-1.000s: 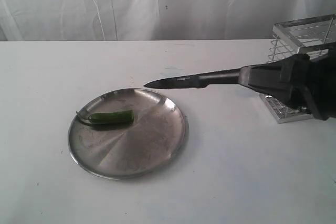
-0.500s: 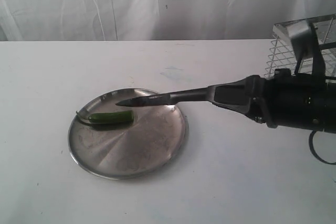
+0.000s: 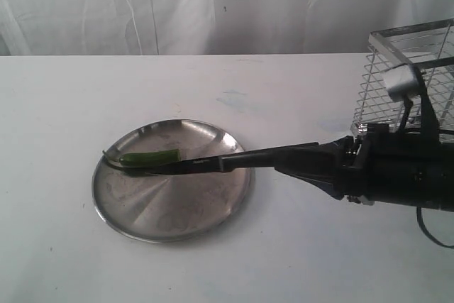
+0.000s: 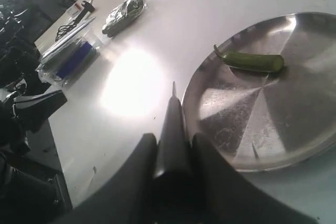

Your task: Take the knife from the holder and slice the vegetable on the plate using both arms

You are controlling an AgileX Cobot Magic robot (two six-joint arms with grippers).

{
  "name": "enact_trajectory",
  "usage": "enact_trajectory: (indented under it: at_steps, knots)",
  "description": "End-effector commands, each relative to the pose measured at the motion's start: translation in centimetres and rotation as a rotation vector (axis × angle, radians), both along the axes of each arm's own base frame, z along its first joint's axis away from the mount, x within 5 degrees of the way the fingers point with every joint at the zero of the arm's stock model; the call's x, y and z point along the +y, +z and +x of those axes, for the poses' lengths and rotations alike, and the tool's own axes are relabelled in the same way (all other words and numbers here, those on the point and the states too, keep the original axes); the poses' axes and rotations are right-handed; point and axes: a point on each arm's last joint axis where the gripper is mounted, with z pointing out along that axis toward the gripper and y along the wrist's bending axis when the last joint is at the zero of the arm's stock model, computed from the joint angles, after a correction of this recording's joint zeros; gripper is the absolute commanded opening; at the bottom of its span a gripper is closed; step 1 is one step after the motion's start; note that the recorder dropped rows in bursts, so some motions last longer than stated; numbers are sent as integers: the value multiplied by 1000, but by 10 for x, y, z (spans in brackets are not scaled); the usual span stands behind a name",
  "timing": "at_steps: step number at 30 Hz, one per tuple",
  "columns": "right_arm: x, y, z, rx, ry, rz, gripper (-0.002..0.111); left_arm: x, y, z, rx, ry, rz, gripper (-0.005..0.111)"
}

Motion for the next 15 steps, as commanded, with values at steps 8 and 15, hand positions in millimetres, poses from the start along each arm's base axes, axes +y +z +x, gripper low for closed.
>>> enact_trajectory:
  at_steps: [8,15]
  knots:
    - [0,-4,-4,-145,44,-55,0,-1,0,0,-8,-4,-14,0]
    - [2,-1,-7,-172,84,-21,0,-1,0,0,-8,-4,-14,0]
